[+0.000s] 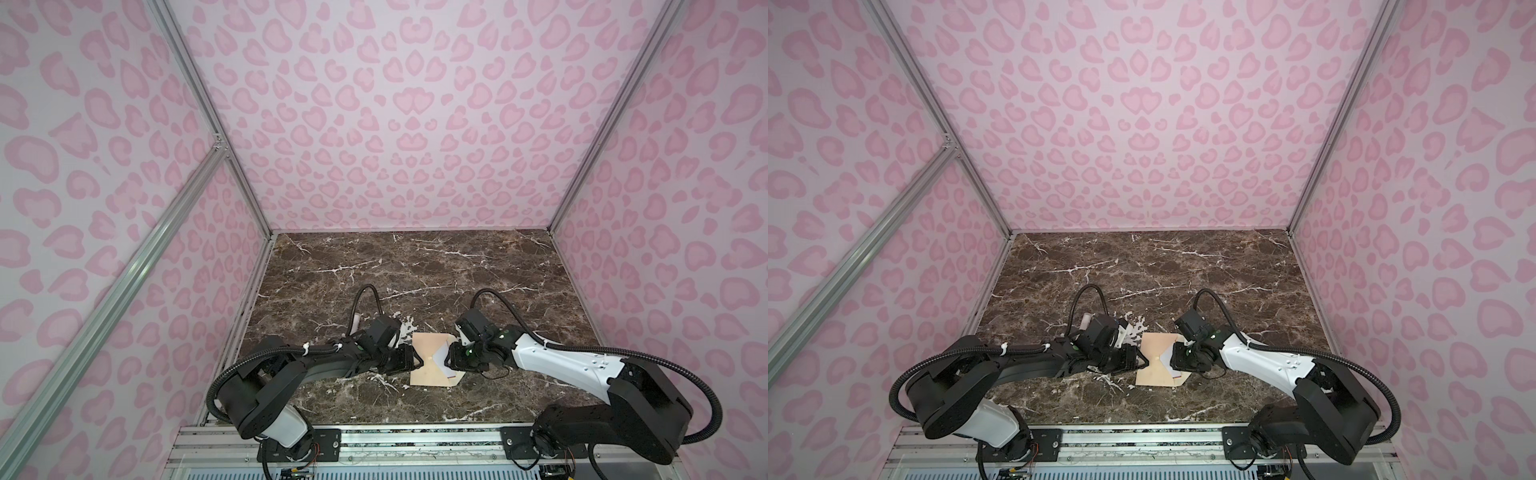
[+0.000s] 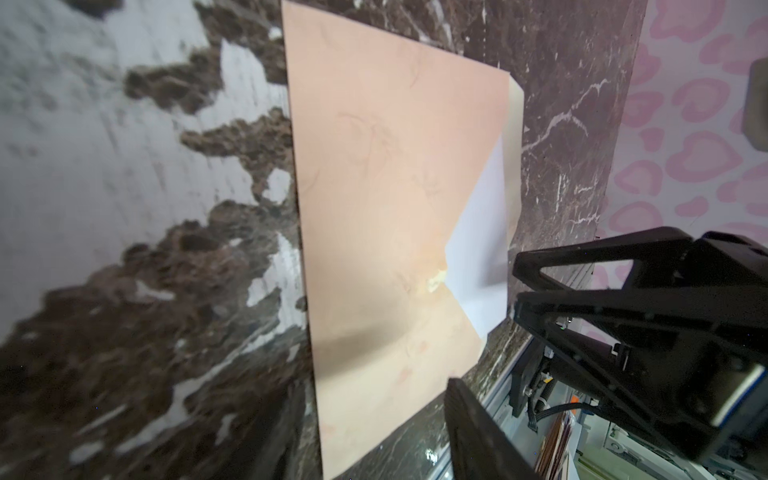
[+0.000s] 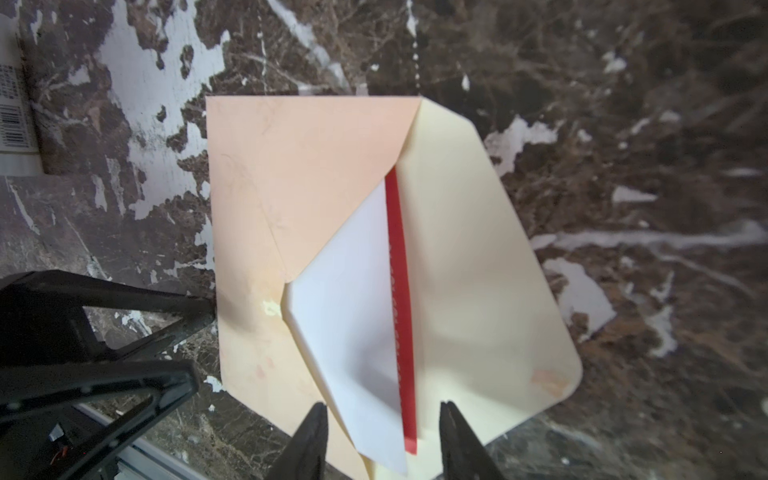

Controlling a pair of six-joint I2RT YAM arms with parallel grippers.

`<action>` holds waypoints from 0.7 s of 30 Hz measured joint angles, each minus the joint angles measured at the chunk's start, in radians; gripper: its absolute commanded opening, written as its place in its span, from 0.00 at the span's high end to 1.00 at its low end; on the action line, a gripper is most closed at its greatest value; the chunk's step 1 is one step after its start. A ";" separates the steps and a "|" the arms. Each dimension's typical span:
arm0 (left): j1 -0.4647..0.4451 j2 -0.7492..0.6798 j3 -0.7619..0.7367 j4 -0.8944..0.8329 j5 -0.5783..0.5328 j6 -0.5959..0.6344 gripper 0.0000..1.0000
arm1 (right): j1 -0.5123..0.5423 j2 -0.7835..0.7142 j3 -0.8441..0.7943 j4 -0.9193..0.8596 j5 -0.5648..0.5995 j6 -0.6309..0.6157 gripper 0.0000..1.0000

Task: Place the letter into the envelope and seal it
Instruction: 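Push the letter deeper into the peach envelope with both grippers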

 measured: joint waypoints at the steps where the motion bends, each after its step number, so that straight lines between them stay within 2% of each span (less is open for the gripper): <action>1: -0.003 0.000 -0.002 0.004 0.000 -0.005 0.43 | 0.002 0.000 0.000 -0.001 -0.002 0.005 0.53; 21: -0.024 0.010 -0.020 0.064 -0.003 -0.038 0.44 | 0.061 0.031 -0.002 0.012 -0.037 0.068 0.59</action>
